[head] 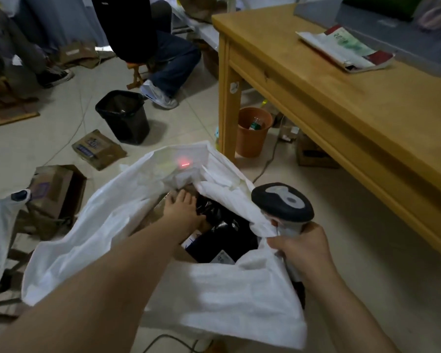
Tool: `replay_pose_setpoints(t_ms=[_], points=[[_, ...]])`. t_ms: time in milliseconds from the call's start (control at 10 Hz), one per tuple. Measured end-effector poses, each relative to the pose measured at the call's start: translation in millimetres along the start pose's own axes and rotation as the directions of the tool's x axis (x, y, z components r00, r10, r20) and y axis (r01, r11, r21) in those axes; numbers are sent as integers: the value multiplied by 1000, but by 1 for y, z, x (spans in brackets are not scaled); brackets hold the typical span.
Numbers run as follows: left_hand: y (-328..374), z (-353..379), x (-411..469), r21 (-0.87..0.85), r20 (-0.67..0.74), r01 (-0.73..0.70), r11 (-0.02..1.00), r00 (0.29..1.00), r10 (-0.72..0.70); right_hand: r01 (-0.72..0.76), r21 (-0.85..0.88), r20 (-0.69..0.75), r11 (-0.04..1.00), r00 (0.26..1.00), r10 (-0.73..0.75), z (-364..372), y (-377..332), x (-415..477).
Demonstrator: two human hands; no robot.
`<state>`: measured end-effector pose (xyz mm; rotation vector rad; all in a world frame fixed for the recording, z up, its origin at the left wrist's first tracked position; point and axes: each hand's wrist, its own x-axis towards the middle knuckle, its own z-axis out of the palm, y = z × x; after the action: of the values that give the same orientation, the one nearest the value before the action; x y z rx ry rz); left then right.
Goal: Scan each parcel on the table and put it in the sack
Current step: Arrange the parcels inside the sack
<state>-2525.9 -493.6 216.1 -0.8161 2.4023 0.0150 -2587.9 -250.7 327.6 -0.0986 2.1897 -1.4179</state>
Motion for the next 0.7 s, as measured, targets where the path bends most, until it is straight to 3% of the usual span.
replay_pose_setpoints(t_ms=[100,200,300,400,600,700], points=[[2,1,-18,-134,108,134,982,987,-120,2,39,20,999,1000,-3,-5,-3,6],[0,13,-6,-243,294,360,901,912,-286,12,21,38,1000,999,-13,-5,-5,9],[-10,27,13,-390,275,379,839,918,-287,-3,-25,49,1000,999,4,-9,0,7],[-5,-9,-12,-401,285,293,868,940,-185,-40,-33,69,999,997,43,-13,6,6],[19,-46,-42,-536,182,170,827,980,-83,-97,138,87,986,993,85,-30,3,-6],[37,-67,-66,-619,231,115,777,972,41,-133,205,53,970,991,124,-52,1,-16]])
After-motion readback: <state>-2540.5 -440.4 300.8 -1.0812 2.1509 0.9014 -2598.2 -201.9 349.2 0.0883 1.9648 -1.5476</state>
